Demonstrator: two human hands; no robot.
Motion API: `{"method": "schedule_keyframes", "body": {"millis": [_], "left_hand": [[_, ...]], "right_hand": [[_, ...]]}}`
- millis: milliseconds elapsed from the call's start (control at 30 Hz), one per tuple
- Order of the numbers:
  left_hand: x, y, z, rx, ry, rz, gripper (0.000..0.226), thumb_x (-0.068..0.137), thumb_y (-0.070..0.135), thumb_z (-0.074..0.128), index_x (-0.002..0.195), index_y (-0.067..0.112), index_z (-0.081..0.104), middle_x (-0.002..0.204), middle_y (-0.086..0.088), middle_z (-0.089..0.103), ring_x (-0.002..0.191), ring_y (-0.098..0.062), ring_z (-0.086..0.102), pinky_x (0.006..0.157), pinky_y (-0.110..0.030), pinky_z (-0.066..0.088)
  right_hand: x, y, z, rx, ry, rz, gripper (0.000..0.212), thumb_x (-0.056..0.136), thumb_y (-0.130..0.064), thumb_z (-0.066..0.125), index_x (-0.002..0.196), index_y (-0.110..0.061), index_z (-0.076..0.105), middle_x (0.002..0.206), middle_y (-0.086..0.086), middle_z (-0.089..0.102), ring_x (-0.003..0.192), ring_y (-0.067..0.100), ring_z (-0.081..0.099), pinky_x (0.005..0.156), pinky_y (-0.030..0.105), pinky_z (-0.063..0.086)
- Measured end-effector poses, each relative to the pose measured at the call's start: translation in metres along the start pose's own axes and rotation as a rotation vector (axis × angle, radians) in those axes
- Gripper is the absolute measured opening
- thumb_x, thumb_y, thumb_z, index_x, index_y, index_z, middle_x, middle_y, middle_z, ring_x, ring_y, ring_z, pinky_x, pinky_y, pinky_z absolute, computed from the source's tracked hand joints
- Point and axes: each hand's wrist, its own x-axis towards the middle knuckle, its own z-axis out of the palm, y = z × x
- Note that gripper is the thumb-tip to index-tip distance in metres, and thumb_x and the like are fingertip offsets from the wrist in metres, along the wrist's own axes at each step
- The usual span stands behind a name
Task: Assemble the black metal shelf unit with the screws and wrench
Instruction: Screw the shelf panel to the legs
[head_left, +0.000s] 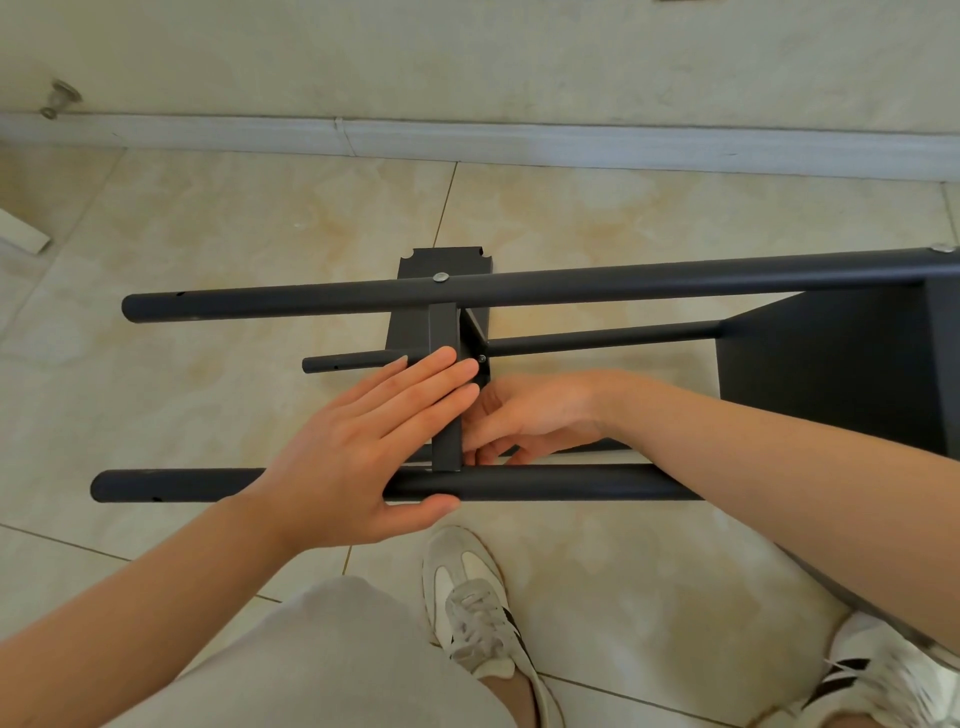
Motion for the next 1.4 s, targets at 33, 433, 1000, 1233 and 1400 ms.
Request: {"method": "schedule_keyframes", "body": {"millis": [33, 433, 1000, 1233, 1400], "left_hand": [[0.000, 0.000, 0.000, 0.000, -0.002, 0.001, 0.077, 0.095, 0.056, 0.055, 0.152, 0.008, 0.039, 0.162, -0.006, 0.033, 0.153, -0.023, 0.024, 0.125, -0.039, 0.022], [0.003, -0.003, -0.003, -0.014, -0.022, 0.000, 0.077, 0.094, 0.056, 0.055, 0.152, 0.008, 0.038, 0.162, -0.007, 0.031, 0.154, -0.022, 0.022, 0.125, -0.038, 0.021], [-0.006, 0.011, -0.008, -0.240, -0.110, -0.235, 0.079, 0.091, 0.066, 0.047, 0.158, 0.032, 0.022, 0.165, 0.027, 0.006, 0.153, 0.002, 0.003, 0.114, -0.007, 0.011], [-0.019, 0.034, -0.021, -0.559, 0.105, -0.616, 0.036, 0.088, 0.020, 0.075, 0.121, 0.033, 0.067, 0.129, 0.031, 0.059, 0.111, 0.020, 0.055, 0.101, -0.010, 0.045], [-0.029, 0.037, -0.045, -1.103, 0.279, -1.055, 0.009, 0.092, 0.014, 0.070, 0.091, 0.008, 0.077, 0.084, -0.007, 0.078, 0.078, -0.022, 0.078, 0.065, -0.022, 0.060]], "right_hand": [[-0.001, 0.000, 0.000, 0.004, -0.012, -0.002, 0.023, 0.098, -0.016, 0.058, 0.116, -0.005, 0.066, 0.104, 0.008, 0.070, 0.096, 0.019, 0.065, 0.094, 0.036, 0.053], [-0.003, -0.004, 0.007, -0.102, 0.049, 0.010, 0.033, 0.100, -0.023, 0.055, 0.127, -0.004, 0.061, 0.118, 0.015, 0.069, 0.107, 0.027, 0.066, 0.105, 0.046, 0.048], [-0.047, -0.028, 0.036, -0.598, 0.257, -0.072, 0.019, 0.095, -0.031, 0.061, 0.104, -0.017, 0.068, 0.093, -0.003, 0.074, 0.089, 0.015, 0.069, 0.091, 0.036, 0.053], [-0.052, -0.032, 0.056, -0.861, 0.355, -0.019, 0.036, 0.093, -0.029, 0.062, 0.110, 0.003, 0.065, 0.109, 0.024, 0.067, 0.101, 0.039, 0.064, 0.094, 0.054, 0.050], [-0.058, -0.028, 0.067, -0.910, 0.486, -0.017, 0.038, 0.095, -0.032, 0.061, 0.116, -0.002, 0.063, 0.112, 0.015, 0.069, 0.101, 0.029, 0.066, 0.091, 0.042, 0.054]]}}
